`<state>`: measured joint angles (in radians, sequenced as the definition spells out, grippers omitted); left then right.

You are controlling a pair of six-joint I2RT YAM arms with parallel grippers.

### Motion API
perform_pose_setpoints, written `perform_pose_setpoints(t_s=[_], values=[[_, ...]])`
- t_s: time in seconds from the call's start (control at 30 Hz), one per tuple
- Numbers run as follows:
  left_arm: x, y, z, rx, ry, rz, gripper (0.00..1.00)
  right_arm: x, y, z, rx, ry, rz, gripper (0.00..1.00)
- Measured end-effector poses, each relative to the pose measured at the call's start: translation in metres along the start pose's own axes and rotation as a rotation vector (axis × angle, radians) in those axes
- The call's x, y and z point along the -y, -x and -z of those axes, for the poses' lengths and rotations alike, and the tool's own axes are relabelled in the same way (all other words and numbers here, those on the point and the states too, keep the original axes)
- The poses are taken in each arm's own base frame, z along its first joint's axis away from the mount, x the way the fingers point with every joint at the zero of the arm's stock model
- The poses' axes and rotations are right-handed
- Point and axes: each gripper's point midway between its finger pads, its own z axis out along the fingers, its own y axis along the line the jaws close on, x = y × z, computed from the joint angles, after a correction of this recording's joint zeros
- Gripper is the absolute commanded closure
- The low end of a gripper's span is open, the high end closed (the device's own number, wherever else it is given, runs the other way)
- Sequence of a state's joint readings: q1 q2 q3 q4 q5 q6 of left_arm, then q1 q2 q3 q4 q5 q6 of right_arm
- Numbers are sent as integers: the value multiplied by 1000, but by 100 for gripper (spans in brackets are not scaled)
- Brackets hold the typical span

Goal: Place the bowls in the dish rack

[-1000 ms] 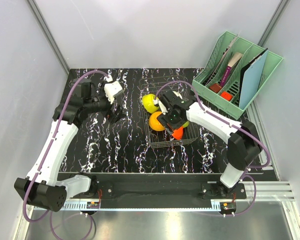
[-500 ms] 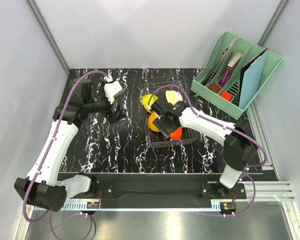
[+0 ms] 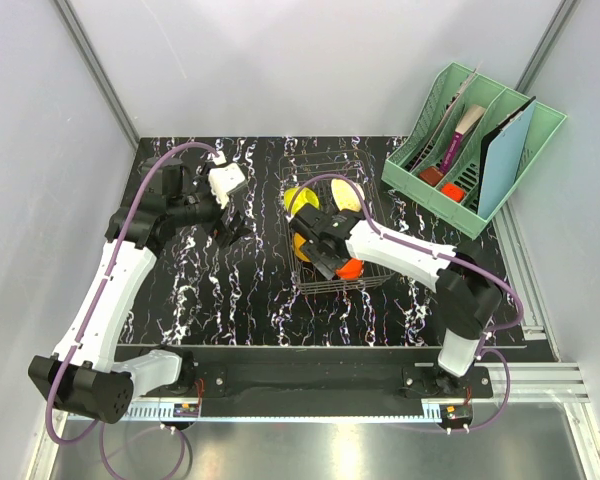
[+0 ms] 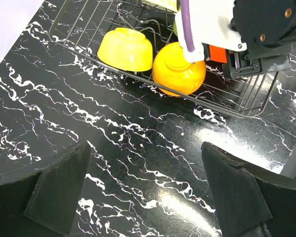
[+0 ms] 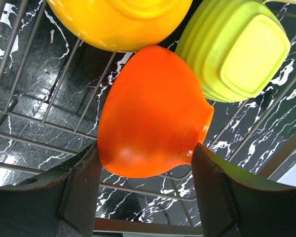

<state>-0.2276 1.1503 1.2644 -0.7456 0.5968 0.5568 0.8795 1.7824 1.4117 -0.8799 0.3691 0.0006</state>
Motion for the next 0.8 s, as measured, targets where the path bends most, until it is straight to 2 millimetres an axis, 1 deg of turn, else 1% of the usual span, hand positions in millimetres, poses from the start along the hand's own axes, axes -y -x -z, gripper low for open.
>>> perform_pose_setpoints(t_s=[0.03, 0.13, 0.17, 0.2, 0.23, 0.3, 0.37, 0.43, 0.67, 0.8], values=[[0, 0, 0, -1, -1, 0, 1, 0, 0, 0, 1, -6, 5, 69], [0, -1, 0, -2, -1, -2, 1, -1, 1, -1, 1, -13, 14, 39], [0, 0, 0, -2, 0, -3, 1, -2, 1, 0, 1, -14, 16, 31], [0, -1, 0, -2, -1, -3, 1, -1, 1, 0, 2, -15, 20, 17], [0, -1, 0, -2, -1, -6, 1, -2, 1, 0, 2, -15, 26, 10], [0, -1, 0, -3, -1, -9, 1, -5, 4, -1, 13, 0, 31, 0], [0, -1, 0, -3, -1, -10, 1, -10, 13, -3, 43, 24, 25, 0], [0, -1, 0, -3, -1, -9, 1, -15, 17, -3, 59, 48, 28, 0], [0, -1, 0, -4, -1, -9, 1, -18, 21, -2, 72, 67, 52, 0], [0, -1, 0, -4, -1, -10, 1, -23, 24, 2, 79, 97, 64, 0]])
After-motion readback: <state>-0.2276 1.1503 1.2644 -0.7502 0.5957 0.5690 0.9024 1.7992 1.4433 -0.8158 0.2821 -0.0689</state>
